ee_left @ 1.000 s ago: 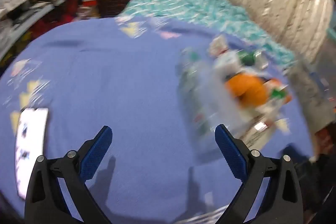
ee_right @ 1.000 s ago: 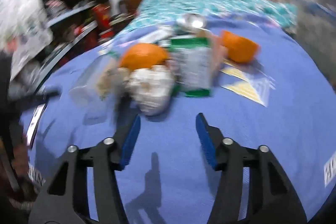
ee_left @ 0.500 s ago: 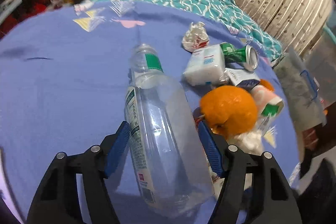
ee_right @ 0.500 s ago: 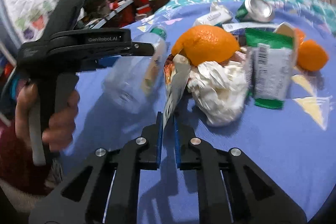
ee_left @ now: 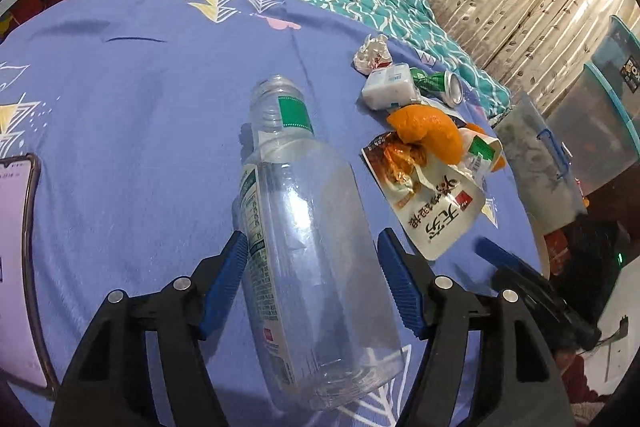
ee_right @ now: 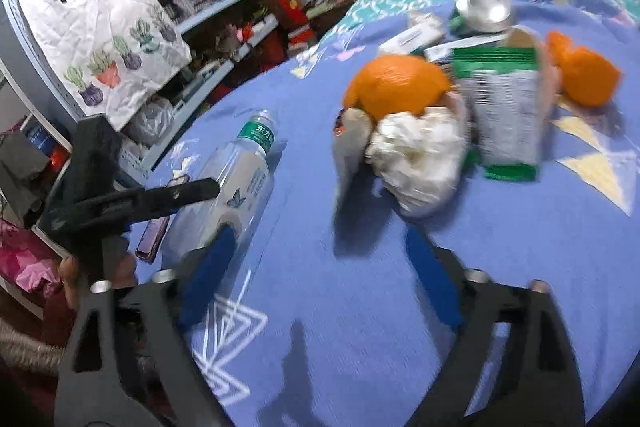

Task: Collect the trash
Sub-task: 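Carry the bottle to the beige bin with the left gripper while the right gripper grasps a white packet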

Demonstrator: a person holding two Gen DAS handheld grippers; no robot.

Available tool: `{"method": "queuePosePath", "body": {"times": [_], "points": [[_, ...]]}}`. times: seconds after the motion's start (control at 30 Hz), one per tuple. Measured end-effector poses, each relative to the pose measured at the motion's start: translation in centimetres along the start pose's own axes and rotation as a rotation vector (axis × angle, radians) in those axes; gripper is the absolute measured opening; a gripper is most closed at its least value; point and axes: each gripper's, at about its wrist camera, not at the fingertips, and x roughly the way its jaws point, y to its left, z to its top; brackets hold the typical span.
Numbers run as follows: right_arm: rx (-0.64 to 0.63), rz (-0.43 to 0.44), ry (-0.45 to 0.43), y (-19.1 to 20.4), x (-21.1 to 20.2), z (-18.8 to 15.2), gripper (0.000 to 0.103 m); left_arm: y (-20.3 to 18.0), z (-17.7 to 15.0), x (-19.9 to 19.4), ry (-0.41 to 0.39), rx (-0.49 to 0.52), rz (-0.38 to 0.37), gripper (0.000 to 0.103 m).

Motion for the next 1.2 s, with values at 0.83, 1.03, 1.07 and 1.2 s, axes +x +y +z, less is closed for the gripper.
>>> {"method": "queuePosePath", "body": {"times": [0.83, 1.03, 1.07, 1.2], "points": [[0.289, 0.307, -0.089, -7.6, -10.2, -6.7, 0.015, -9.4, 0.1, -4.0, -0.093, 0.199, -0.283, 0.064], [0.385, 0.096, -0.218, -13.3, -15.9, -9.3, 0.014, -19.0, 1.8, -0.4, -0.03, 0.321, -0.348, 0.064], [0.393, 0.083, -0.239, -14.2, -17.1, -9.6, 0.014, -20.4, 1.6, 0.2, -0.02, 0.34, -0.358, 0.064], [0.433, 0.028, -0.344, -17.0, -21.6, -10.5, 0.014, -27.5, 1.1, 5.1, 0.073, 0.423, -0.398, 0.064]]}}
